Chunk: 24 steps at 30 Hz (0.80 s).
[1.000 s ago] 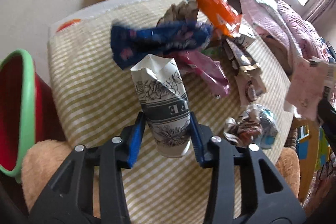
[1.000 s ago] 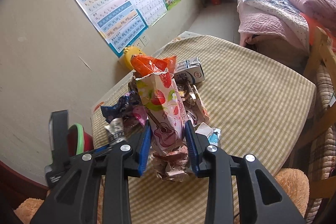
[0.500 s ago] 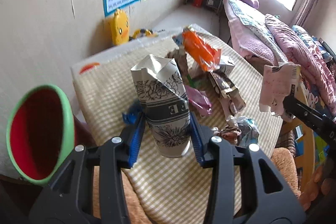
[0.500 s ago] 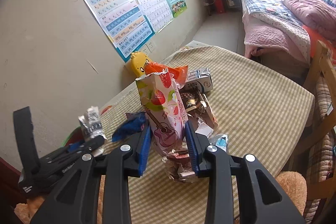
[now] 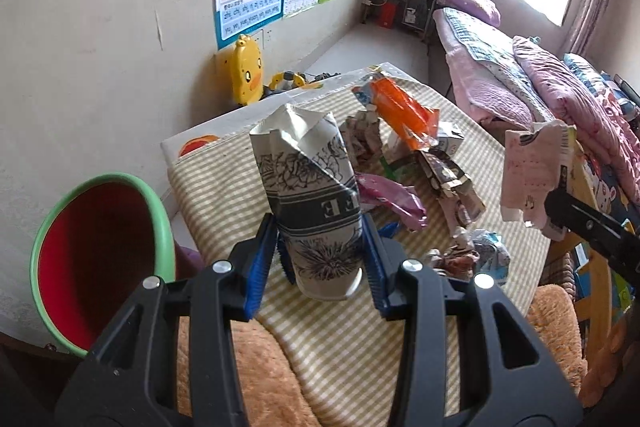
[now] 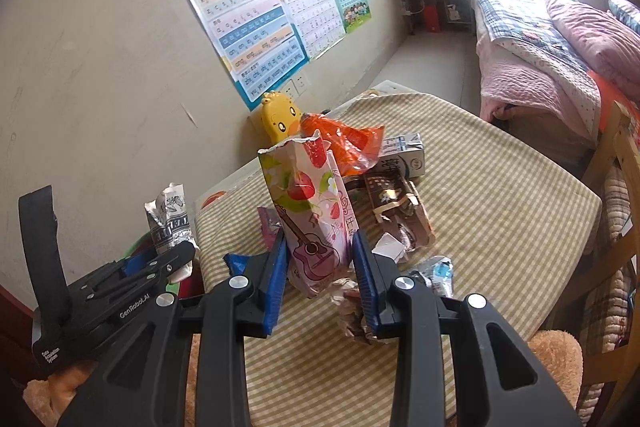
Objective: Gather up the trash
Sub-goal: 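Carry the paper cup and juice box over to the red bucket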
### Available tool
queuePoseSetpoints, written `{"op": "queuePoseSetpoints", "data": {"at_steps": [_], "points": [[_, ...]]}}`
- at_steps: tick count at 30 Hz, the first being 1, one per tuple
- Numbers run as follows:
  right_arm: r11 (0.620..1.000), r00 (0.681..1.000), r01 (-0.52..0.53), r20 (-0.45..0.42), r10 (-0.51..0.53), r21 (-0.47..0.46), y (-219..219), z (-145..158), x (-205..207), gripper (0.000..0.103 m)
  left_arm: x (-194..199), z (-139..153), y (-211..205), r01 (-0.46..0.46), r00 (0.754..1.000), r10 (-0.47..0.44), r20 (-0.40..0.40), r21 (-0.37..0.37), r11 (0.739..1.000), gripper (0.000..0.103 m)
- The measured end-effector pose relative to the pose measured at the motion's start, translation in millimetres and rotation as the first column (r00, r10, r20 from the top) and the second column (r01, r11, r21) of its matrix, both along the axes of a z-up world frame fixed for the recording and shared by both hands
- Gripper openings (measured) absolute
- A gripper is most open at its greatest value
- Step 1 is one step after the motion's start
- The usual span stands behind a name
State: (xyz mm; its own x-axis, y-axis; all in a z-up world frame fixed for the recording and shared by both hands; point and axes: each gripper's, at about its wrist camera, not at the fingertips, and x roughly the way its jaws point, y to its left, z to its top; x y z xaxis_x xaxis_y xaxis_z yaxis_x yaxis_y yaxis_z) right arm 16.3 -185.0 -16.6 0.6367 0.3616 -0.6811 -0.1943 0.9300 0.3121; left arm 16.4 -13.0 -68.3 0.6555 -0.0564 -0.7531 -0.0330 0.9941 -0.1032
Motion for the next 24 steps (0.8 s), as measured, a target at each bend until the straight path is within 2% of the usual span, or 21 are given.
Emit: {"op": "queuePoseSetpoints", "data": {"at_steps": [8,24], "points": [[0.997,0.997,-0.074,0.000,0.074,0.001,30.4,4.3,0.8,0.031,-1.3,-0.7,19.3,-0.048,0.999,0.048,0.013,0.042,0.998,0.041],[0.975,0.975,-0.221,0.002,0.221,-0.033,102.6,8.6,5.3,0.031,-13.5,-4.9,76.9,-0.163,0.987,0.162,0.023,0.022,0.986,0.041]]}}
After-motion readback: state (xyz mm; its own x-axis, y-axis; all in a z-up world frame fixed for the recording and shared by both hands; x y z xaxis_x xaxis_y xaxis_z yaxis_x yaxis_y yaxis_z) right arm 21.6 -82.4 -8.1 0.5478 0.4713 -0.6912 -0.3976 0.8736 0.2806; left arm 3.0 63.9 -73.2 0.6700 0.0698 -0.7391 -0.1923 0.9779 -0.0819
